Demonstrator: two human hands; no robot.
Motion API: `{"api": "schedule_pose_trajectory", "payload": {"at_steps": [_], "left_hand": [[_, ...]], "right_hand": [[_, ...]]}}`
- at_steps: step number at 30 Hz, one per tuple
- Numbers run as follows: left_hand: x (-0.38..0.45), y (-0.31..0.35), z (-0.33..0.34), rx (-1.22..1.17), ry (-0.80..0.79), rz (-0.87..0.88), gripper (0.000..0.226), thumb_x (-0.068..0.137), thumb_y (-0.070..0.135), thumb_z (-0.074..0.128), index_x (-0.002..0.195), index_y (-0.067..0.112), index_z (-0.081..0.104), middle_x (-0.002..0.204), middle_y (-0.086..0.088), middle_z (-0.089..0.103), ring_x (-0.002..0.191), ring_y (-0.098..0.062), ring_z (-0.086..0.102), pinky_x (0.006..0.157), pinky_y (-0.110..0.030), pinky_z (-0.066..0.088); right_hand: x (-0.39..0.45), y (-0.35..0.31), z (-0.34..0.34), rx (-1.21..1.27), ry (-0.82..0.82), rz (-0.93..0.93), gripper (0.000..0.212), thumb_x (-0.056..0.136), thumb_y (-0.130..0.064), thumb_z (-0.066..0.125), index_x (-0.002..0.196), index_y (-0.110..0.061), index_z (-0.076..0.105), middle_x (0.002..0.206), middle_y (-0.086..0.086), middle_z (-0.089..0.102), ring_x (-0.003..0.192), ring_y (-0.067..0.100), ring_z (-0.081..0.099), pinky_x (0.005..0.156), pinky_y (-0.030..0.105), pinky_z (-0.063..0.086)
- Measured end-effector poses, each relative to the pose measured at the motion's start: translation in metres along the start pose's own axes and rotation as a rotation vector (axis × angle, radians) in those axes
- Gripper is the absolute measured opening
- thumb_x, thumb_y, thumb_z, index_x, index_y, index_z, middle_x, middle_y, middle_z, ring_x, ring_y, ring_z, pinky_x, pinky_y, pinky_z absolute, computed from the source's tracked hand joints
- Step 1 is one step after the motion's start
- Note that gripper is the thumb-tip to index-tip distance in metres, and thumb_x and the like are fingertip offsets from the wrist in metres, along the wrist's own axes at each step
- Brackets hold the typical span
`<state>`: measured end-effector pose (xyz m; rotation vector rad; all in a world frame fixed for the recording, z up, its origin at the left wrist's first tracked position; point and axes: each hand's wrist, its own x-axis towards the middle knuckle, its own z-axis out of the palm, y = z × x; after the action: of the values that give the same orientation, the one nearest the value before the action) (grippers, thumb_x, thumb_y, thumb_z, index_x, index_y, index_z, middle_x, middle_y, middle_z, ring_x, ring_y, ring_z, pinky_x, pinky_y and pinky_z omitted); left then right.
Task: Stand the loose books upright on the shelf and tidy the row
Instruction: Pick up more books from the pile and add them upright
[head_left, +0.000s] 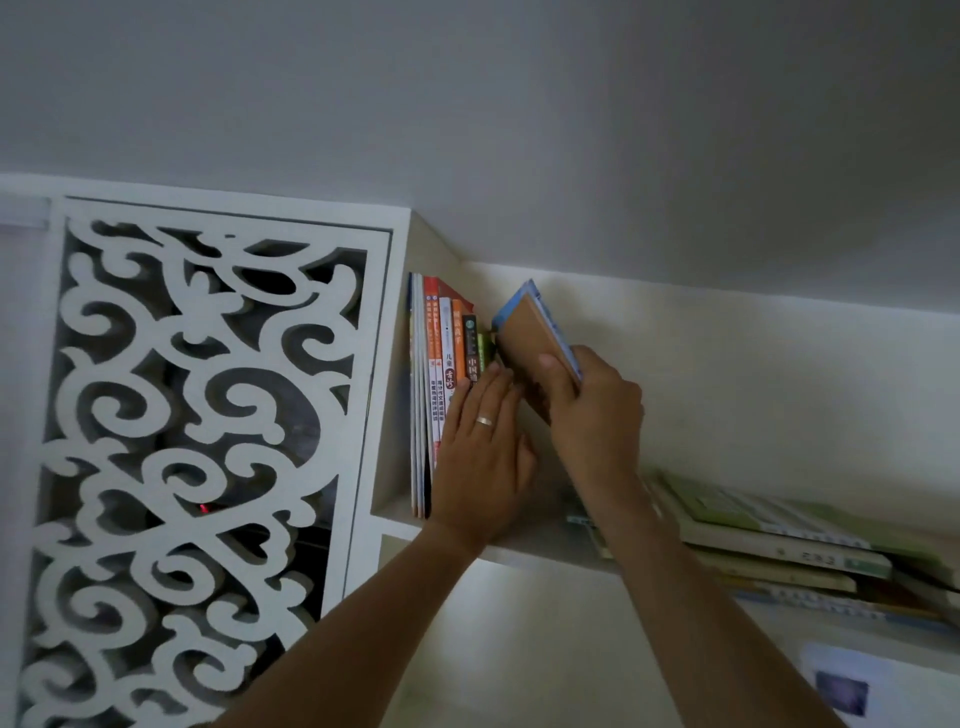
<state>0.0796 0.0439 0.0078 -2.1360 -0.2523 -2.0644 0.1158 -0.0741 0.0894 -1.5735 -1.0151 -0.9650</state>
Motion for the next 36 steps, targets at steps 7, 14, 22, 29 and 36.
{"api": "schedule_pose_trajectory", "payload": {"at_steps": [7, 14, 22, 29, 36], "left_hand": [[-0.001, 0.000, -0.002, -0.092, 0.077, -0.010, 0.064, 0.101, 0.024, 0.058, 0.154, -0.006, 0.035, 0.161, -0.020, 0.036, 0.154, -0.030, 0.029, 0.122, -0.052, 0.032], [-0.003, 0.001, 0.004, -0.075, 0.117, -0.069, 0.059, 0.103, 0.012, 0.061, 0.154, -0.006, 0.036, 0.159, -0.025, 0.037, 0.151, -0.033, 0.033, 0.122, -0.049, 0.035], [-0.001, -0.001, -0.004, -0.128, 0.048, 0.061, 0.034, 0.099, 0.015, 0.050, 0.126, 0.008, 0.070, 0.157, -0.015, 0.046, 0.156, -0.032, 0.025, 0.126, -0.051, 0.024], [-0.003, -0.001, -0.003, -0.002, -0.043, 0.109, 0.021, 0.086, 0.016, 0.058, 0.102, 0.013, 0.072, 0.156, -0.016, 0.046, 0.156, -0.039, 0.020, 0.120, -0.059, 0.031], [-0.003, 0.002, -0.004, 0.129, -0.081, 0.102, 0.022, 0.093, 0.022, 0.049, 0.098, 0.010, 0.067, 0.154, -0.018, 0.046, 0.155, -0.042, 0.019, 0.122, -0.060, 0.027]], "right_hand": [[-0.011, -0.016, 0.044, 0.614, -0.337, 0.368, 0.045, 0.100, -0.063, 0.039, 0.116, -0.030, 0.065, 0.103, -0.009, 0.072, 0.093, 0.006, 0.070, 0.081, 0.021, 0.052], [-0.036, 0.013, 0.012, 0.347, -0.636, 0.181, 0.049, 0.103, -0.060, 0.029, 0.148, -0.046, 0.039, 0.133, -0.019, 0.056, 0.116, 0.004, 0.058, 0.087, 0.013, 0.044], [-0.031, 0.086, -0.063, -0.571, -0.850, 0.199, 0.071, 0.079, -0.076, 0.060, 0.138, -0.035, 0.054, 0.141, 0.004, 0.053, 0.127, 0.028, 0.052, 0.105, 0.043, 0.043], [-0.026, 0.128, -0.114, -0.526, -0.874, 0.175, 0.083, 0.068, -0.081, 0.064, 0.137, -0.035, 0.058, 0.142, -0.003, 0.058, 0.121, 0.019, 0.059, 0.098, 0.032, 0.047], [-0.035, 0.132, -0.108, -0.548, -0.763, -0.080, 0.051, 0.090, -0.055, 0.065, 0.131, -0.026, 0.060, 0.116, 0.004, 0.070, 0.101, 0.025, 0.064, 0.083, 0.038, 0.051]]}}
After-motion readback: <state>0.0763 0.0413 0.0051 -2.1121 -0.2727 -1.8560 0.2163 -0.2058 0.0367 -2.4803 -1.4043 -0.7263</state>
